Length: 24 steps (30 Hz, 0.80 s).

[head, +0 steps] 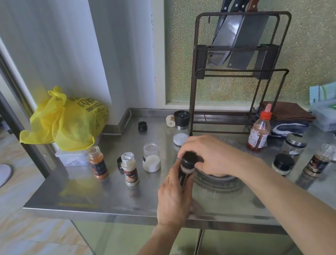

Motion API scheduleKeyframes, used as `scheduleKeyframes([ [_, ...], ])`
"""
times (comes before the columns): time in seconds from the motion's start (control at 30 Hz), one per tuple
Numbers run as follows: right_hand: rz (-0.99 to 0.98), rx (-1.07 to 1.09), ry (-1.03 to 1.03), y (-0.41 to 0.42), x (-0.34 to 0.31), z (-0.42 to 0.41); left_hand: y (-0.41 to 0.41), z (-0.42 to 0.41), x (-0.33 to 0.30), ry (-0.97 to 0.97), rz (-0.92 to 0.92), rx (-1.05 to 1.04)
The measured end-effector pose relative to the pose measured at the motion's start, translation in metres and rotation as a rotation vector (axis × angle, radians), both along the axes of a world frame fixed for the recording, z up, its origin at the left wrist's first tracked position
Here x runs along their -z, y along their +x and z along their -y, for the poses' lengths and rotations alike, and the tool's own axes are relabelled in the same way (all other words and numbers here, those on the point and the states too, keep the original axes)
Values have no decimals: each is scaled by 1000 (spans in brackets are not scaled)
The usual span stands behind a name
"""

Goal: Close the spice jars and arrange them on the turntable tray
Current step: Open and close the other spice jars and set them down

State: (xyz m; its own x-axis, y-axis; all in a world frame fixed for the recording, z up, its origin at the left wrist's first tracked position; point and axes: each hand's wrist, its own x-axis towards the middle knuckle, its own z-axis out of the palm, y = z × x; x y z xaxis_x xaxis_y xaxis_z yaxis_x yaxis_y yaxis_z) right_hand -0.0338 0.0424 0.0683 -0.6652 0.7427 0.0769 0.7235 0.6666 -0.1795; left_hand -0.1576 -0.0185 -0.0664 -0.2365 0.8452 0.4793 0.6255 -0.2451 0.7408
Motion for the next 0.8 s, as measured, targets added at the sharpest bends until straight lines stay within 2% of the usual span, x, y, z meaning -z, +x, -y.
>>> scheduleKeyframes([
  [0.13, 159, 160, 139, -1, -1, 1, -1, -1, 2, -28, -9, 14],
  [0.3, 71, 75, 2, 1, -3, 7, 0, -3, 2, -37, 17, 10],
  [0.43, 107, 196, 161, -1, 2, 7, -1, -2, 3, -35, 31, 13],
  [0.57, -8, 96, 50, -1, 4, 13, -1, -2, 3, -46, 40, 12],
  [0.67, 22, 213, 201, -4, 7, 11, 0, -1, 2, -35, 58, 21],
  [0.8, -66, 123, 41, -3, 6, 14, 0, -1, 2, -22, 56, 11],
])
